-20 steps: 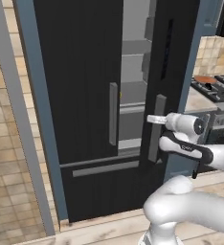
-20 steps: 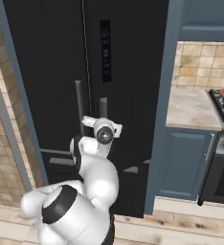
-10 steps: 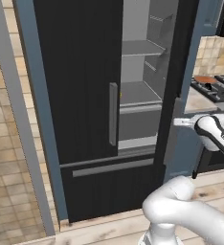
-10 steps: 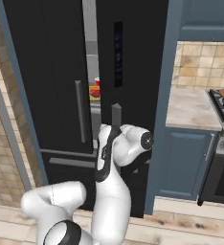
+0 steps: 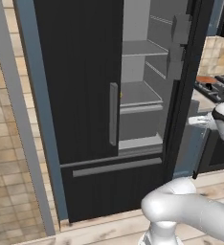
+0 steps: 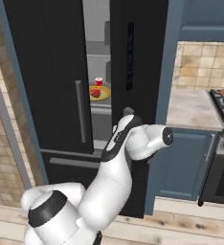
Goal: Retrieve the steak from the fridge and place it on the saucepan with marinade on the stove.
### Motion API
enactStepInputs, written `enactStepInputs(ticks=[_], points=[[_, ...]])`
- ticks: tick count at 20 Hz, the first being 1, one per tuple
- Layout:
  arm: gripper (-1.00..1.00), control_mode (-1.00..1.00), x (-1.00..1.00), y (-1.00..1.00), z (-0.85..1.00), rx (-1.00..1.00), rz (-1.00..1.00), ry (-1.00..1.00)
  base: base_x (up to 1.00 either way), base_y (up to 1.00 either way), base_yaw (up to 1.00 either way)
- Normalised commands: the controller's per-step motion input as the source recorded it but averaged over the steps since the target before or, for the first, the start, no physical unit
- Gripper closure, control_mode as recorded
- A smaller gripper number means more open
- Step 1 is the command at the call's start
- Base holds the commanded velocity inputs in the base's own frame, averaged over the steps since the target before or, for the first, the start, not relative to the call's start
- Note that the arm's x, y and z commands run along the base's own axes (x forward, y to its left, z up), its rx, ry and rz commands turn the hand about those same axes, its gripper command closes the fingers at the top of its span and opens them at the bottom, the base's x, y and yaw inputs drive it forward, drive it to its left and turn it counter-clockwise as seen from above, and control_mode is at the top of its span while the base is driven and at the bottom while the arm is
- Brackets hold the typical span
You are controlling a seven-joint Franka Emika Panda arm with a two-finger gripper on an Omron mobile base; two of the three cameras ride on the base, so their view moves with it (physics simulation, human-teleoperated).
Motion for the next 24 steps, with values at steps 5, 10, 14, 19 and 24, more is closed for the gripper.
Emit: enactStepInputs(ticks=[5, 10, 14, 19, 24], points=[[1.0, -1.0, -0.61, -0.85, 0.0, 0.09, 0.28, 0.34, 0.0, 0.0, 0.0], [1.0, -1.0, -0.65, -1.0, 0.04, 0.14, 0.27, 0.39, 0.0, 0.0, 0.0], [1.0, -1.0, -0.72, -1.0, 0.04, 0.15, 0.27, 0.37, 0.0, 0.0, 0.0], [1.0, -1.0, -0.62, -1.0, 0.0, 0.13, 0.26, 0.29, 0.0, 0.0, 0.0], [1.0, -1.0, -0.37, -1.0, -0.04, 0.07, 0.17, 0.22, 0.0, 0.0, 0.0]])
